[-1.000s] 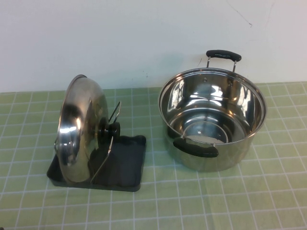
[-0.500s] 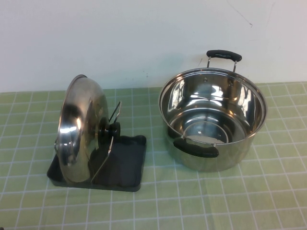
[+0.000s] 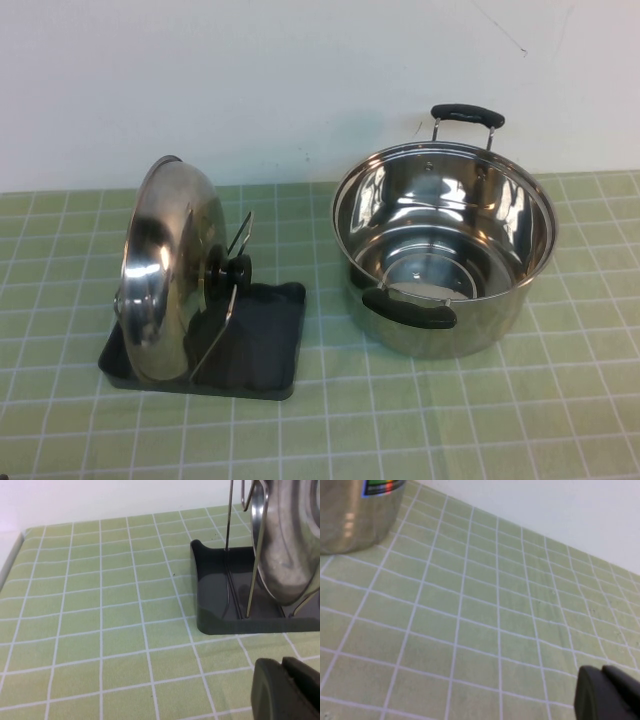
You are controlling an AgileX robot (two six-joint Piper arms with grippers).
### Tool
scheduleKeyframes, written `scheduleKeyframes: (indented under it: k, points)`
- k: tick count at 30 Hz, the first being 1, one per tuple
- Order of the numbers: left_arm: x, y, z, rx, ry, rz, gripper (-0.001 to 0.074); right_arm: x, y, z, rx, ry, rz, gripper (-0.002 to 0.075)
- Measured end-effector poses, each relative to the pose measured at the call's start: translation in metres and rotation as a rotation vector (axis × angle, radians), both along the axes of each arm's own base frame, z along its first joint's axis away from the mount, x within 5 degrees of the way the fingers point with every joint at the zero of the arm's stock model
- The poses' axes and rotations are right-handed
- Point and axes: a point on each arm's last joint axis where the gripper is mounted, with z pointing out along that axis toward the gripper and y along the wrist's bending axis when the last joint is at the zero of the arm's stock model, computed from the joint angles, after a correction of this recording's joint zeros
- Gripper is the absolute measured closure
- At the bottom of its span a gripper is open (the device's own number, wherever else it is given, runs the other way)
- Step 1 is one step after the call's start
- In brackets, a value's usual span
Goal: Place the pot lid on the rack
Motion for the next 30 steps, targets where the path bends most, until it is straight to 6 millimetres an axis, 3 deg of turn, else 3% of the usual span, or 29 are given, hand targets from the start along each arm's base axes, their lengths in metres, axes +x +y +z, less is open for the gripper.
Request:
scheduleKeyframes:
  k: [20,30]
  points:
    - [0.0000,0.0000,0.0000,0.001,0.000,0.000,0.0737,-0.0002,0.0006,0.0000,0.085,-0.008,-0.038,0.0727]
    - [0.0000,0.0000,0.0000,0.001,0.000,0.000,0.0737,-0.0004,-0.0007,-0.0002,0.254,-0.021,-0.108,0.0727]
